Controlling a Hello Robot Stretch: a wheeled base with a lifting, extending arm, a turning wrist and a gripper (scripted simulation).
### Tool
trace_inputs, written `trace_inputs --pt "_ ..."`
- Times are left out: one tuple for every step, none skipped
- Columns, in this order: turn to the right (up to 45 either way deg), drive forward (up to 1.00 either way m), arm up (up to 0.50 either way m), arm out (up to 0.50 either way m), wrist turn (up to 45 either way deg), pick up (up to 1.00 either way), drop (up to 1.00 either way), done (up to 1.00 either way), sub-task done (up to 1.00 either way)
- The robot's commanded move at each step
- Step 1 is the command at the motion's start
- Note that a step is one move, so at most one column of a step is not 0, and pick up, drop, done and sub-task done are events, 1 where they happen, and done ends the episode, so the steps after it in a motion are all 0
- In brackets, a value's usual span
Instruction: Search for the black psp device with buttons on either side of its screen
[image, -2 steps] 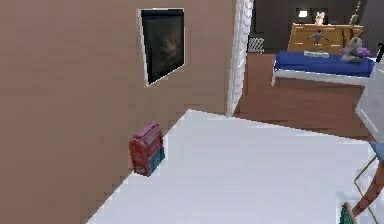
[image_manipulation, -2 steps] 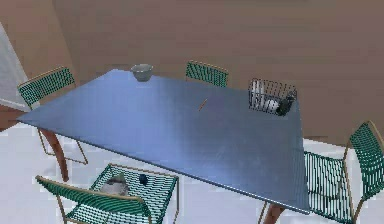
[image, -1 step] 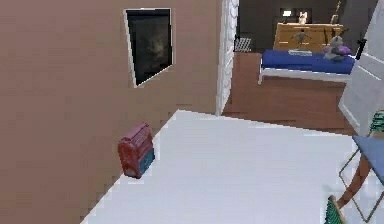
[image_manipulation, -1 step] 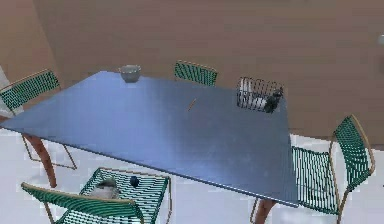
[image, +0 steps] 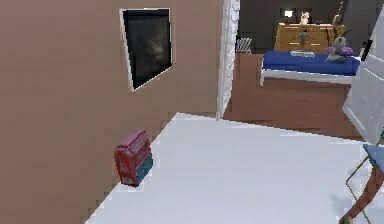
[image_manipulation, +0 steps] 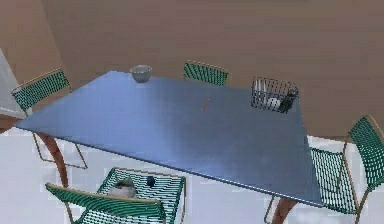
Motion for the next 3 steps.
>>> trace_inputs --pt "9.0 0.0 0.0 0.0 0.0 0.0 0.0 0.0 0.0" --pt "0.0 0.8 0.0 0.0 0.0 0.0 0.0 0.0 0.0" --pt "12.0 0.0 0.0 0.0 0.0 0.0 0.0 0.0 0.0"
